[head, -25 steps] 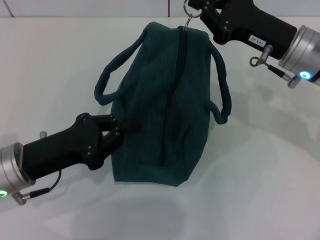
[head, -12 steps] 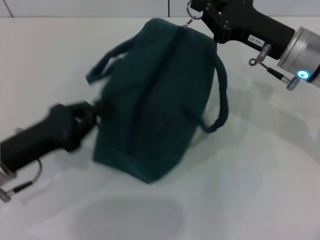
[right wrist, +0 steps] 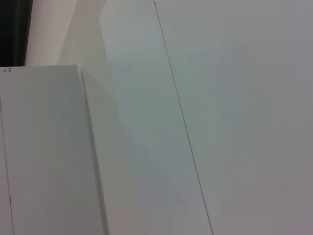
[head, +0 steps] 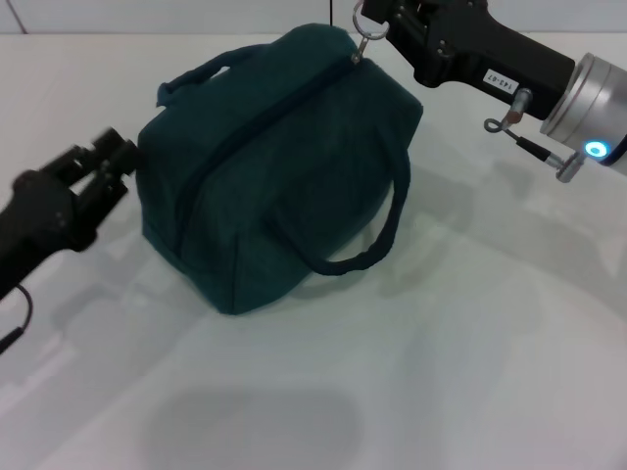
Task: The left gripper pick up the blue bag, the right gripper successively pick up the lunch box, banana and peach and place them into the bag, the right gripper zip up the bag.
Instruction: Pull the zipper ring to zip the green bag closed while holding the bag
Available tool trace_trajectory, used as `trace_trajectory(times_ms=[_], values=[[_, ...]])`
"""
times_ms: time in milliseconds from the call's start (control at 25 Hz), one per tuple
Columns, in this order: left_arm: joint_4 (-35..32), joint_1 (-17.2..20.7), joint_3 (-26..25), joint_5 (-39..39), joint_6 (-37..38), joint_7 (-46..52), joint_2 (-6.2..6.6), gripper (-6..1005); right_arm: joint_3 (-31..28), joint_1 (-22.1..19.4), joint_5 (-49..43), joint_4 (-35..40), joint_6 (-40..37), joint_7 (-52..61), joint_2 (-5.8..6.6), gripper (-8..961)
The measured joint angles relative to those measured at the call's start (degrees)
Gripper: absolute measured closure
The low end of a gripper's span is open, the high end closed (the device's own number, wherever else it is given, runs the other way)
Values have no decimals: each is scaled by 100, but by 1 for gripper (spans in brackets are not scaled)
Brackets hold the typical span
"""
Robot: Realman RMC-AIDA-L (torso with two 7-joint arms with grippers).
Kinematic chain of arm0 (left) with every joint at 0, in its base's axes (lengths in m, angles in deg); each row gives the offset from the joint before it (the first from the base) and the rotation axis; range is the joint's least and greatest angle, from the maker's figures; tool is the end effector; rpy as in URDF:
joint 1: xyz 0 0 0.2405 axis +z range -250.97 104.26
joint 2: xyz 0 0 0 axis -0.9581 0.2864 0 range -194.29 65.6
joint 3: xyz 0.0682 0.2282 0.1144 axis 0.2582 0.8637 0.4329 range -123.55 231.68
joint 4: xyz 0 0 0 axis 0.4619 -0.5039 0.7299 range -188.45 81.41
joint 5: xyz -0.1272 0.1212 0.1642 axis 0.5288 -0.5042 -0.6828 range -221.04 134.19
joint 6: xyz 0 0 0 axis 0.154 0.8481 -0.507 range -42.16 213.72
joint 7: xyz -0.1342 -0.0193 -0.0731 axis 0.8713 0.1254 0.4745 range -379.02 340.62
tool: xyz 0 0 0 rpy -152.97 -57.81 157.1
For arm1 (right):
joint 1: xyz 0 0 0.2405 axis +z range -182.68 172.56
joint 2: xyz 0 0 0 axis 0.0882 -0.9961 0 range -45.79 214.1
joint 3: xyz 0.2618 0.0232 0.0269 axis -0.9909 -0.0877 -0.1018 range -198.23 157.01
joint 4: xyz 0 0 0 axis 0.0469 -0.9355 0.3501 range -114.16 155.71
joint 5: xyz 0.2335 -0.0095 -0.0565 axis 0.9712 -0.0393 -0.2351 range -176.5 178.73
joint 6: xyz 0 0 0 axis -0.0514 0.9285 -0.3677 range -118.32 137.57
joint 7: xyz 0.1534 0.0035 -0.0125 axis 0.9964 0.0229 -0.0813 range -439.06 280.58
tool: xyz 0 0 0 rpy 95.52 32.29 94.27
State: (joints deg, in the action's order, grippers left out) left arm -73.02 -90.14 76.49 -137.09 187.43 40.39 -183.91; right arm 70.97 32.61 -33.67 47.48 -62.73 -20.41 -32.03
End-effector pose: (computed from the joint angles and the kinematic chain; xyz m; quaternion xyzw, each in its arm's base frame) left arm -0.3396 0.2720 0.0100 -0.7811 -0.2473 -0.4905 0.2970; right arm 0.1567 0.4170 -0.0462 -0.8476 0.1333 0.4764 0.1917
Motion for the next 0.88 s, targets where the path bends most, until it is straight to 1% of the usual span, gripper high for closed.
trace_trajectory(times_ms=[40, 120, 240, 360, 440, 520, 600, 640, 720, 760, 800, 840, 880], values=[[9, 17, -1, 134, 12, -11, -2, 807, 0, 6, 0, -2, 10, 1, 0, 936], [-47, 10, -1, 262, 14, 166, 8, 749, 0, 8, 0, -5, 29, 0, 0, 936], [-603, -106, 13, 262, -25, 1032, 73, 662, 0, 20, 0, -61, 36, -7, 0, 936], [-1565, -335, 62, 4, -37, 2046, 101, 575, -3, 71, 1, -136, 50, -17, 0, 936], [-2440, -614, 75, -431, -55, 2976, 107, 496, -12, 83, 2, -146, 65, -22, 0, 936], [-3144, -860, 168, -859, -61, 3743, 112, 418, -16, 83, 3, -148, 83, -30, 0, 936], [-3912, -1132, 519, -1265, -60, 4600, 144, 339, -24, 83, 4, -149, 113, -37, 0, 936], [-4316, -1269, 842, -1416, -59, 5085, 175, 295, -27, 83, 5, -149, 120, -40, 0, 936], [-4907, -1463, 1491, -1590, -58, 5767, 268, 206, -36, 77, 24, -149, 129, -45, 0, 936], [-5161, -1561, 1837, -1671, -60, 6085, 307, 161, -37, 72, 48, -151, 139, -48, 0, 936], [-5377, -1648, 2077, -1818, -84, 6365, 329, 117, -36, 69, 64, -153, 146, -50, 0, 936], [-5621, -1773, 2327, -2029, -113, 6703, 339, 116, -34, 67, 77, -155, 152, -52, 0, 936], [-5765, -1865, 2434, -2205, -133, 6876, 332, 115, -32, 67, 82, -157, 154, -55, 0, 936]])
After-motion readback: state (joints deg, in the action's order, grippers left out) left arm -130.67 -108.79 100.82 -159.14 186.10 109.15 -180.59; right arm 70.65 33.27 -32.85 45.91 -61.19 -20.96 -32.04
